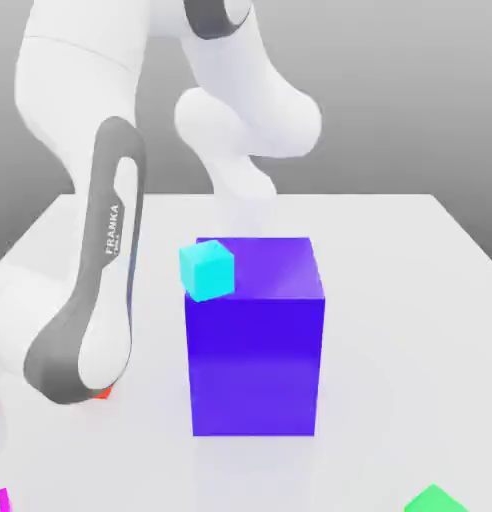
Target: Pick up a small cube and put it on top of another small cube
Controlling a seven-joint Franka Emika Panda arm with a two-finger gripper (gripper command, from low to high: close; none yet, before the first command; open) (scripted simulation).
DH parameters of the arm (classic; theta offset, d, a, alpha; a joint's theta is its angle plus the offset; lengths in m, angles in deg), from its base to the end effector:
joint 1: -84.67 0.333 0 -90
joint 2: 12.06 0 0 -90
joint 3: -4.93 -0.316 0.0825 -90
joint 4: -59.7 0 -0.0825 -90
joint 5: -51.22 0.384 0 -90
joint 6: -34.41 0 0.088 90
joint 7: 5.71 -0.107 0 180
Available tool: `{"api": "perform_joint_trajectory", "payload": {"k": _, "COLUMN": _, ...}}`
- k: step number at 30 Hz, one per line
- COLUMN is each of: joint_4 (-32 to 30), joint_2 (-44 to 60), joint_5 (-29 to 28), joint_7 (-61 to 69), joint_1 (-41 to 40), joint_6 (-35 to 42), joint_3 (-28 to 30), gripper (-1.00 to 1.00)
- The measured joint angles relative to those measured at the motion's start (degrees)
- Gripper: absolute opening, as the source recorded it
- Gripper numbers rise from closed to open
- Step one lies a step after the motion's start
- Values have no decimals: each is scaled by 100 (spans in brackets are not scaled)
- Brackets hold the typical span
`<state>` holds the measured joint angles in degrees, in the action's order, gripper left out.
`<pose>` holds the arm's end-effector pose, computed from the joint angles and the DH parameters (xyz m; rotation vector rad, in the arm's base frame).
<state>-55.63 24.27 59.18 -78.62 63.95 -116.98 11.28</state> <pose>0.5295 -0.2750 0.1348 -1.8952 2.5034 -0.0026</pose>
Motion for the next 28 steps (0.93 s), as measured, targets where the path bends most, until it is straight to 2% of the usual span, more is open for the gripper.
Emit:
{"api": "perform_joint_trajectory", "payload": {"k": 2, "joint_4": 4, "joint_2": 14, "joint_5": 4, "joint_7": 0, "joint_1": 0, "joint_6": -4, "joint_3": 3, "gripper": -100}}
{"api": "perform_joint_trajectory", "payload": {"k": 6, "joint_4": -165, "joint_2": -650, "joint_5": -122, "joint_7": -72, "joint_1": 123, "joint_6": 495, "joint_3": 88, "gripper": -100}}
{"api": "perform_joint_trajectory", "payload": {"k": 21, "joint_4": -909, "joint_2": -1597, "joint_5": -1104, "joint_7": 133, "joint_1": 2343, "joint_6": 711, "joint_3": -1426, "gripper": -100}}
{"api": "perform_joint_trajectory", "payload": {"k": 24, "joint_4": -874, "joint_2": -1212, "joint_5": -1491, "joint_7": 45, "joint_1": 2924, "joint_6": 362, "joint_3": -1602, "gripper": -100}}
{"api": "perform_joint_trajectory", "payload": {"k": 25, "joint_4": -852, "joint_2": -1045, "joint_5": -1589, "joint_7": 6, "joint_1": 3046, "joint_6": 222, "joint_3": -1600, "gripper": 100}}
{"api": "perform_joint_trajectory", "payload": {"k": 28, "joint_4": -852, "joint_2": -1045, "joint_5": -1589, "joint_7": 6, "joint_1": 3046, "joint_6": 221, "joint_3": -1600, "gripper": 100}}
